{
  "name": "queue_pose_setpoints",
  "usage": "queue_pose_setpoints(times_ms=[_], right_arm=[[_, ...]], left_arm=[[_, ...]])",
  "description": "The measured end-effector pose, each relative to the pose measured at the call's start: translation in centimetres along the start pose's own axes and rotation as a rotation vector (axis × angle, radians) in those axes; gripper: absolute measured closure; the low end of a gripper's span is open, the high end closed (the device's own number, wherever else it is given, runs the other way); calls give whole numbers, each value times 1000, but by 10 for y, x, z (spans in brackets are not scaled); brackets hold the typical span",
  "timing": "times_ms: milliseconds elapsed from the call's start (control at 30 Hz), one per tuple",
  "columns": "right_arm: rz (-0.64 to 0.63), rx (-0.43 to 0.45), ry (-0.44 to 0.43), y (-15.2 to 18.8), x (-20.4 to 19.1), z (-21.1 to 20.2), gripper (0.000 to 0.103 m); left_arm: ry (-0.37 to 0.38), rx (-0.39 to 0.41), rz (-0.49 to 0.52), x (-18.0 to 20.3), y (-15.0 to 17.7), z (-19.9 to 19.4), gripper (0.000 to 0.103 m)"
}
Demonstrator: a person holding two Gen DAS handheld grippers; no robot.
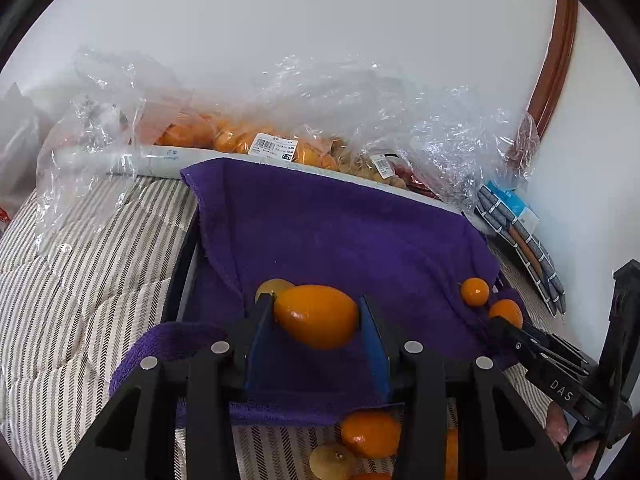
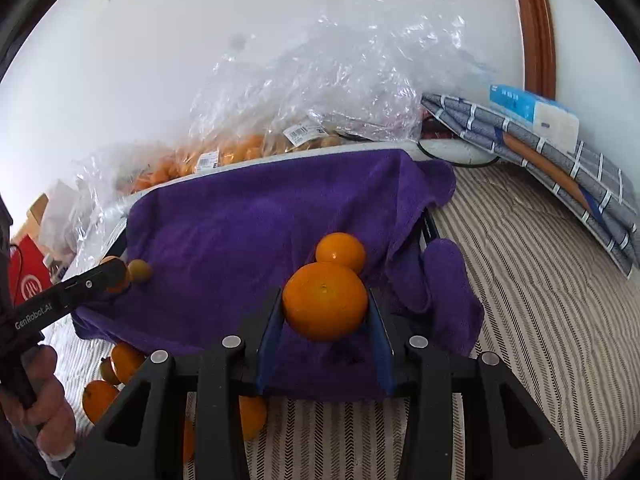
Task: Organize fruits
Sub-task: 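Carry both fruits onto the purple towel and open both tools to release them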
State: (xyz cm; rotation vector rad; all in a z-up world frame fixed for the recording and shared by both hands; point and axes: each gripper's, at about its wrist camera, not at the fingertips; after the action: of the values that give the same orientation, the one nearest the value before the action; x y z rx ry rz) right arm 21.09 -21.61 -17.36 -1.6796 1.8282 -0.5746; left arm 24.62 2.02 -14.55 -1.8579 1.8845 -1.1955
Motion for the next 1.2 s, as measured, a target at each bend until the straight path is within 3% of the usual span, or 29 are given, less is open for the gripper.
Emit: queue_pose_setpoints(times_ms=[467, 667, 800, 1033, 1200], right_arm=[[-25, 3, -1, 2, -4, -3, 60], [-34, 21, 9, 3, -6, -7, 50], [-24, 46, 15, 4, -6, -13, 43], [-15, 78, 29, 6, -6, -22, 42], [2, 114, 32, 3, -4, -36, 42]], left_arm=[[-34, -43, 24, 4, 3, 8, 62], [-25, -46, 21, 4, 2, 8, 62], [-14, -35, 26, 5, 1, 5, 57], [0, 20, 30, 8, 1, -7, 53], [-40, 54, 43, 9, 3, -12, 53]])
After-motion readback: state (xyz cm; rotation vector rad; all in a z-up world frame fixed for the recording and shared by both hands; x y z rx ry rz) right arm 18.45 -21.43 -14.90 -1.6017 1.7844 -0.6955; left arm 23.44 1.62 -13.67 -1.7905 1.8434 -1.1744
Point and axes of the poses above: each gripper's, at about its wrist camera, not at the fingertips, and z roughly the way its jaws point, x to its right, y to its underside, and after that the axes turned 7 degrees about y, right-handed
